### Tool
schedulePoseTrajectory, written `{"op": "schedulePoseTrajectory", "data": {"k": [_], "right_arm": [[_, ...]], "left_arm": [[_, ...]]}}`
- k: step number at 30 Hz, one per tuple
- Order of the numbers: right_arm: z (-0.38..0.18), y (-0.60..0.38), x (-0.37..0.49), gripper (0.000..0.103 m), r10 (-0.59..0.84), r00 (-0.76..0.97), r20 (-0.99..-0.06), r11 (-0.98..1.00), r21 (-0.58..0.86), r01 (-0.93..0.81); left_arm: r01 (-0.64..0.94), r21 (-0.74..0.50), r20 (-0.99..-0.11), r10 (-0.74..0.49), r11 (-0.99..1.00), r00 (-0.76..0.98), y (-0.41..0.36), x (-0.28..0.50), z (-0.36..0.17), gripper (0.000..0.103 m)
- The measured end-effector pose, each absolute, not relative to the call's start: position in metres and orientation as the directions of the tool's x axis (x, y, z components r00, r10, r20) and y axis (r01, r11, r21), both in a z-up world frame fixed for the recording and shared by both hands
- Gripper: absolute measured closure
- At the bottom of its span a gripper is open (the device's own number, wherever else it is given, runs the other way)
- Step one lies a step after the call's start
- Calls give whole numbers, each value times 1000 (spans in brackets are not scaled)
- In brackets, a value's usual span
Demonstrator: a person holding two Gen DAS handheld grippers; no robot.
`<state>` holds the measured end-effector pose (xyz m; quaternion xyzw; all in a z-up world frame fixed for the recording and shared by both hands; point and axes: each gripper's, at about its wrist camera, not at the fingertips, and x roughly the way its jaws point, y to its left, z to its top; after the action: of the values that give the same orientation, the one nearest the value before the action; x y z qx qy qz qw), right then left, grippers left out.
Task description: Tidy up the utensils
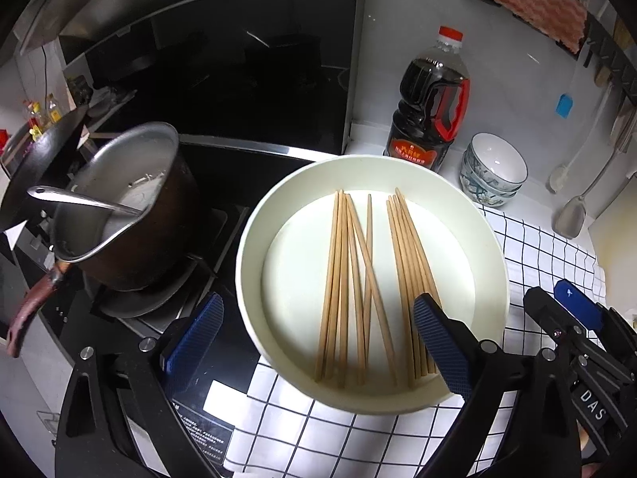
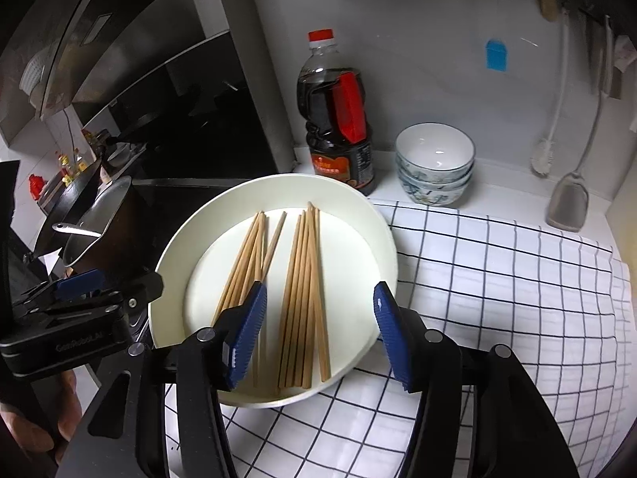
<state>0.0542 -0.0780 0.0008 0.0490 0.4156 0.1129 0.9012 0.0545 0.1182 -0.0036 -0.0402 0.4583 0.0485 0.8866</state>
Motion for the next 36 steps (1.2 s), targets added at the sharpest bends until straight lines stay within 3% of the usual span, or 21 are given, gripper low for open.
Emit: {"op": "schedulePoseTrajectory", "data": {"k": [9, 36], "right_arm": [[14, -78, 38, 42, 243, 629, -739, 970, 182, -161], [34, -75, 17, 38, 265, 655, -708, 964, 171, -205]], "left_arm": [[-147, -21, -792, 74, 989, 606, 118, 33, 16, 6], [-175, -17, -752, 103, 984, 651, 113, 6, 38, 6]]}}
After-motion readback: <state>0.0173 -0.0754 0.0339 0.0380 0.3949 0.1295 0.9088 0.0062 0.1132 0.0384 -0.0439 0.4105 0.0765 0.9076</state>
